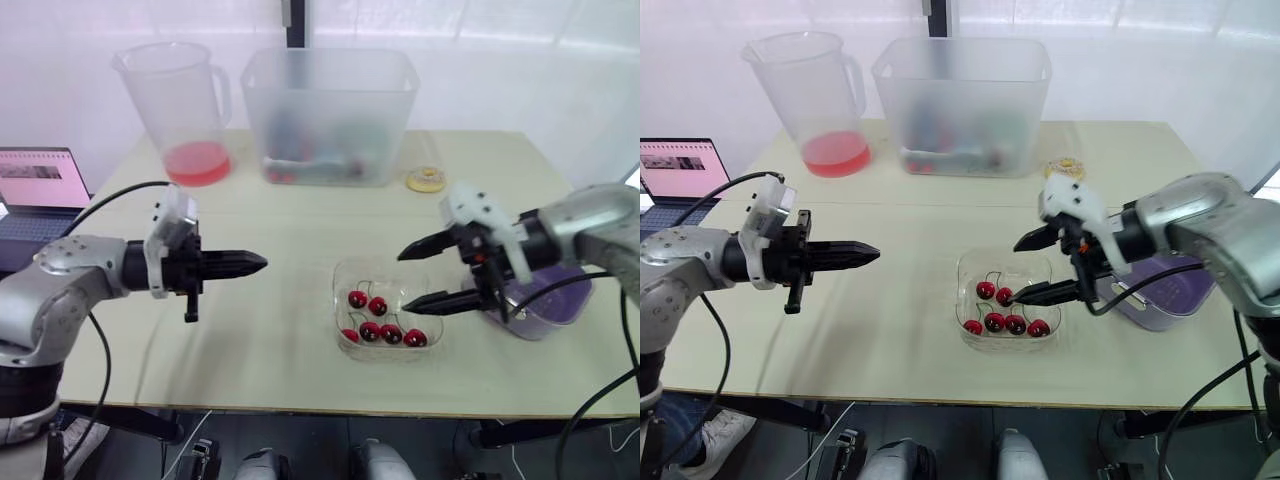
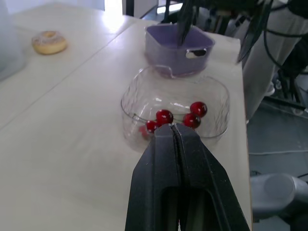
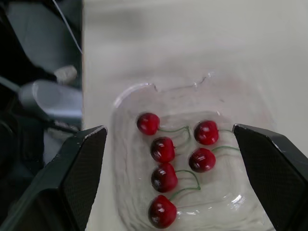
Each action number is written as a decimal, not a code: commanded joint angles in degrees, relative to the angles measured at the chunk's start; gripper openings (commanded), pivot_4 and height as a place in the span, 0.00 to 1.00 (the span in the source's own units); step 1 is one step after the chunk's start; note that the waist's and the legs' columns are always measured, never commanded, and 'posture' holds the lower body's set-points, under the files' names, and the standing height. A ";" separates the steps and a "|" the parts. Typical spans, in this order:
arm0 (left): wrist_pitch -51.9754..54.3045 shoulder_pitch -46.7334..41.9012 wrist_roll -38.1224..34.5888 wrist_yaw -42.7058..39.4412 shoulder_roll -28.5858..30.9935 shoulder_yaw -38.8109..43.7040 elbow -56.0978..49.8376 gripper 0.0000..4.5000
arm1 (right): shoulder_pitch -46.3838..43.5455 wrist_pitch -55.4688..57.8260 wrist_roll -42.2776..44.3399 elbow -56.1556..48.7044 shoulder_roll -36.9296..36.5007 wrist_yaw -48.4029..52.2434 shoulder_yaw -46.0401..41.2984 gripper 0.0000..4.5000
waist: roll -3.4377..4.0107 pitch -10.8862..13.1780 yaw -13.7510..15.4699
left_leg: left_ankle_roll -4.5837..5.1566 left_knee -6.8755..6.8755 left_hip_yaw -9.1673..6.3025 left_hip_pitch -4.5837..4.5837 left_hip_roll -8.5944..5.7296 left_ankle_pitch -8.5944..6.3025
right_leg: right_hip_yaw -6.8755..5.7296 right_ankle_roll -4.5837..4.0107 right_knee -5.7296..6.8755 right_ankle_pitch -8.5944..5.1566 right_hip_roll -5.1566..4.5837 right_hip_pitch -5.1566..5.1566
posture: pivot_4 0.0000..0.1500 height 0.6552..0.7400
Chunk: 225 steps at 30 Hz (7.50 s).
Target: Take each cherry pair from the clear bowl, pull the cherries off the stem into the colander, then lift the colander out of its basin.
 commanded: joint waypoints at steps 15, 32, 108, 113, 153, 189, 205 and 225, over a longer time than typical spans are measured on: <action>-4.14 7.59 -0.63 5.74 1.52 4.43 -7.54 0.99 | -6.23 15.69 -11.87 5.07 11.83 -8.50 13.31 1.00 | 0.01 0.00 -0.14 | -0.01 0.00 -0.07 0.00 0.00 0.00 | -0.08 -0.01 0.01 0.00 0.01 0.02 | 1.00 0.68; -6.35 12.98 1.95 5.06 5.17 2.42 -10.26 1.00 | -1.86 19.37 -15.25 8.57 18.04 -18.07 14.51 0.71 | 0.01 0.00 -0.07 | -0.01 -0.02 -0.10 -0.01 -0.01 0.00 | -0.12 -0.01 -0.03 0.00 0.02 0.03 | 1.00 0.68; 22.30 -23.14 -12.85 21.35 -19.48 -9.19 13.77 0.02 | 0.08 -15.61 -27.24 -17.91 10.16 -7.10 2.84 0.30 | 0.00 0.02 -0.01 | -0.14 0.03 -0.65 0.01 -0.08 0.09 | -0.37 -0.01 -0.12 -0.01 0.04 0.35 | 1.00 0.68; 22.58 -23.20 -12.73 21.12 -19.40 -9.06 13.81 0.02 | 0.52 -11.29 -23.35 -17.79 10.65 -6.45 0.52 0.30 | -0.01 0.02 -0.01 | -0.14 0.03 -0.65 0.01 -0.08 0.09 | -0.37 0.00 -0.12 -0.01 0.04 0.35 | 1.00 0.68; 3.83 -24.54 -0.51 -2.31 -15.36 -14.27 10.98 0.00 | 3.13 23.91 24.44 -5.90 23.95 -21.04 -22.58 0.60 | 0.01 0.03 0.01 | -0.12 0.01 -0.76 -0.04 -0.09 0.08 | -0.37 -0.01 -0.15 -0.01 0.04 0.38 | 1.00 0.68; 2.09 -23.87 1.12 -1.89 -16.26 -13.89 11.44 0.00 | 18.47 17.49 29.86 -4.81 13.69 -20.88 -26.02 0.33 | -0.02 0.05 0.05 | -0.11 0.00 -0.81 -0.06 -0.08 0.08 | -0.37 -0.01 -0.21 -0.01 0.06 0.40 | 1.00 0.68; 1.32 -23.84 1.59 -1.86 -16.65 -13.74 12.15 0.00 | 19.38 4.80 15.30 12.09 -3.49 -15.29 -31.72 0.33 | -0.02 0.05 0.29 | -0.07 0.01 -0.82 -0.06 -0.14 0.05 | -0.37 -0.01 -0.33 -0.01 0.04 0.47 | 1.00 0.68; 1.55 -20.79 0.53 2.58 -17.13 -12.60 9.26 0.00 | 16.07 -20.43 -17.27 40.83 -4.74 -4.73 -13.54 0.84 | 0.11 0.08 0.17 | -0.13 0.00 -0.77 -0.02 -0.08 0.09 | -0.37 0.00 -0.35 -0.01 0.09 0.49 | 1.00 0.68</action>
